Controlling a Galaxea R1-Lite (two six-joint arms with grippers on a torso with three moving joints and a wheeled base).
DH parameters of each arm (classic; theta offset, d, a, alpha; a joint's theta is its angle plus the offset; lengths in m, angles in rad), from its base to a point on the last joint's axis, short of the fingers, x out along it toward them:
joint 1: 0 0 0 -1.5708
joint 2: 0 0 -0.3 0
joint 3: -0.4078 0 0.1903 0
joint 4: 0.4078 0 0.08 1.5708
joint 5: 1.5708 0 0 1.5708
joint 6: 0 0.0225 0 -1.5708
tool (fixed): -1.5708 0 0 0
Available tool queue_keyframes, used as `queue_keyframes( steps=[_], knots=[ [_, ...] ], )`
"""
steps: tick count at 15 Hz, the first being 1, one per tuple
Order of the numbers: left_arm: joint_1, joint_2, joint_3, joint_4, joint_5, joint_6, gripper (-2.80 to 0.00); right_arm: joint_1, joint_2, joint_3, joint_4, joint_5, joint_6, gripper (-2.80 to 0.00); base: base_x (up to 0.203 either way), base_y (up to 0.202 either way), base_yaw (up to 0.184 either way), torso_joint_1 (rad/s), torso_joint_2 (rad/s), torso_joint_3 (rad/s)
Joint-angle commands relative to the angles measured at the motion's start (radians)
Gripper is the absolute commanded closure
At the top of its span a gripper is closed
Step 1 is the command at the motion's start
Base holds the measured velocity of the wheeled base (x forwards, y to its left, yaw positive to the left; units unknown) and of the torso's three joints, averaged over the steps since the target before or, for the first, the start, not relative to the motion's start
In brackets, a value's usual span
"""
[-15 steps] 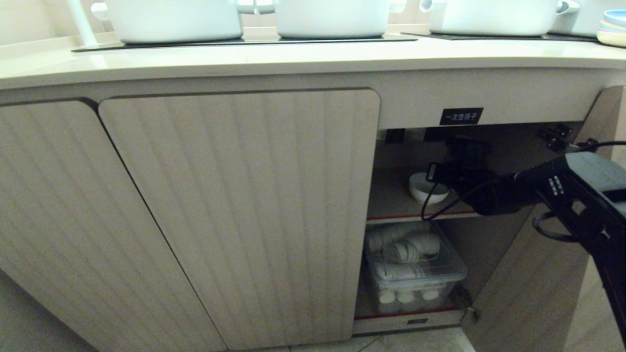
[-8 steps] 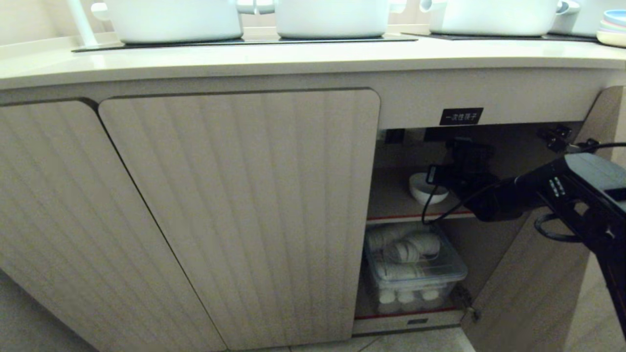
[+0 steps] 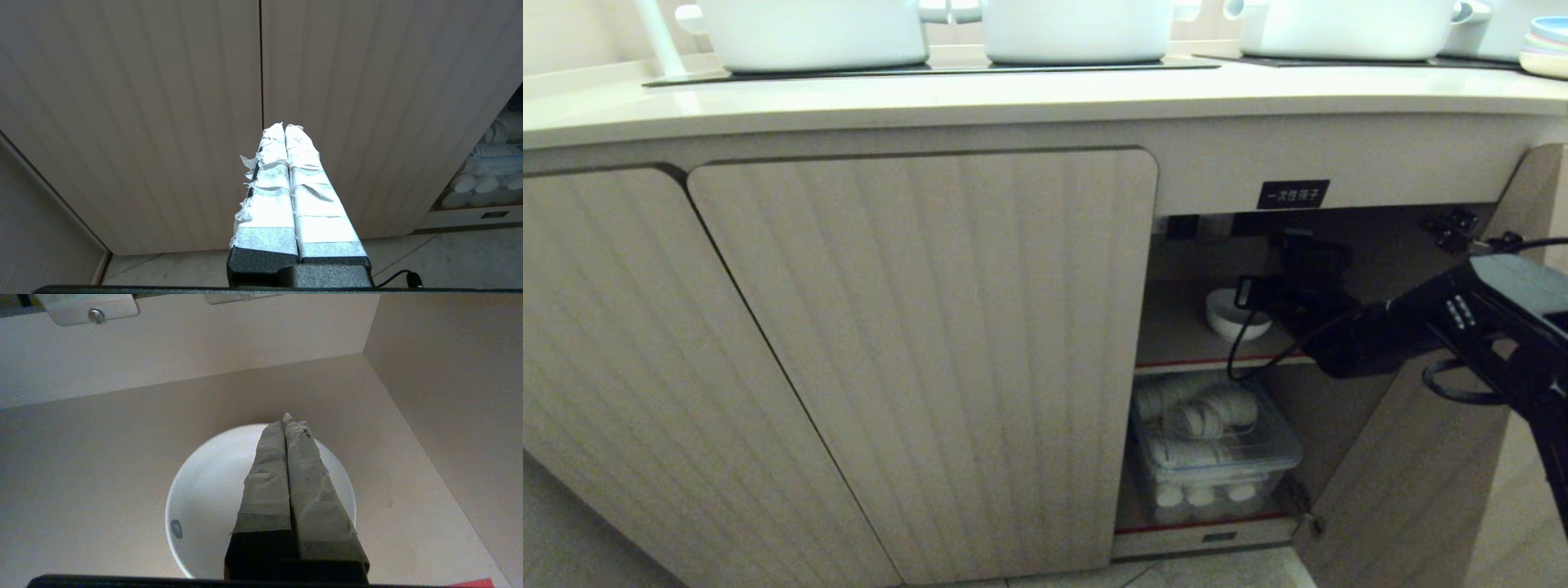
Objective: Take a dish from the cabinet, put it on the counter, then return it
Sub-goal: Close the cabinet door
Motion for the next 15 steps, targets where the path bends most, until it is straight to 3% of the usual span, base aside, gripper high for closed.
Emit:
queue_keyframes(
  steps=[1, 15],
  knots=[
    [0.000, 0.000, 0.000, -0.001, 0.000, -0.001, 0.00, 0.003, -0.018, 0.027, -0.011, -0.001, 0.000, 0.00, 0.000, 0.000, 0.000, 0.000, 0.00, 0.000],
    [0.002, 0.000, 0.000, -0.001, 0.000, -0.001, 0.00, 0.034, -0.146, 0.254, -0.152, 0.001, -0.023, 0.00, 0.000, 0.000, 0.000, 0.000, 0.00, 0.000]
  ],
)
